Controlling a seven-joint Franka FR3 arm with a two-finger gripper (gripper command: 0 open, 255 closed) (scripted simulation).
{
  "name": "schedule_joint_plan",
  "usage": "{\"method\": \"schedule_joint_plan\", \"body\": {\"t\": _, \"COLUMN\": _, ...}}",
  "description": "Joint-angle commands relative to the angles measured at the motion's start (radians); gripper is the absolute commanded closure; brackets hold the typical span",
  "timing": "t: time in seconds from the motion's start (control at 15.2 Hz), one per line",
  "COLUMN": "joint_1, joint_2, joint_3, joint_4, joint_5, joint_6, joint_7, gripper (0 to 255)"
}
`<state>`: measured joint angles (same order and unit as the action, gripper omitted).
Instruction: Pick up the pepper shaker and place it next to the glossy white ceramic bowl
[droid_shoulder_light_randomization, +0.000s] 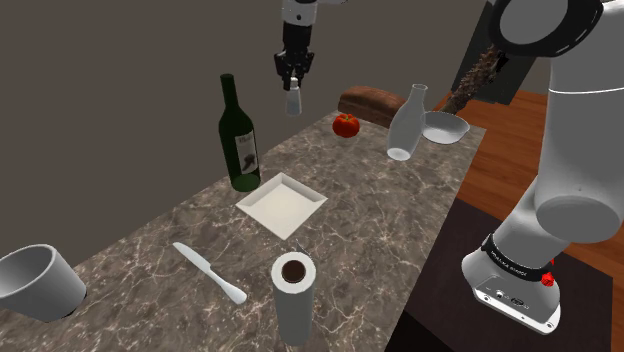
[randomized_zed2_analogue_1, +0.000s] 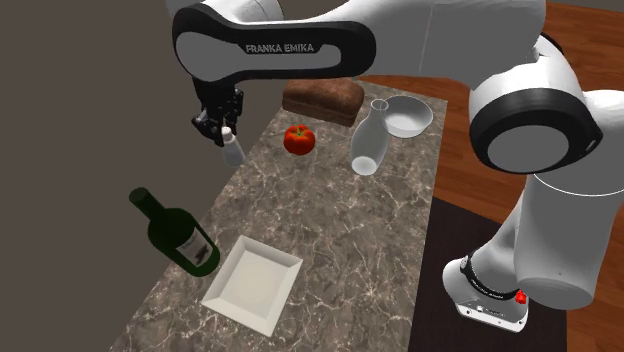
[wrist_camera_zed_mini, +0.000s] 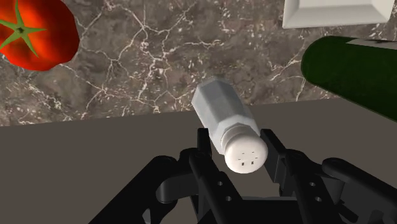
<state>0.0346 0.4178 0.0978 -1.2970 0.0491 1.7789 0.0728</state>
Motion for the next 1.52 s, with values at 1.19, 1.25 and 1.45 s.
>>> {"method": "schedule_joint_plan", "body": {"t": 1.19, "joint_1": -0.194, "joint_2": -0.265, "joint_3": -0.094, "joint_4": -0.298, "joint_5": 0.055, "joint_6": 0.007, "joint_7": -0.29, "gripper": 255}}
{"method": "schedule_joint_plan", "body": {"t": 1.25, "joint_1": -0.207, "joint_2": -0.276, "joint_3": -0.103, "joint_4": -0.312, "joint_5": 0.057, "joint_6": 0.008, "joint_7": -0.313, "gripper": 255}}
{"method": "schedule_joint_plan", "body": {"t": 1.45, "joint_1": -0.244, "joint_2": -0.303, "joint_3": -0.131, "joint_4": -0.347, "joint_5": 0.063, "joint_6": 0.008, "joint_7": -0.38, "gripper": 255}}
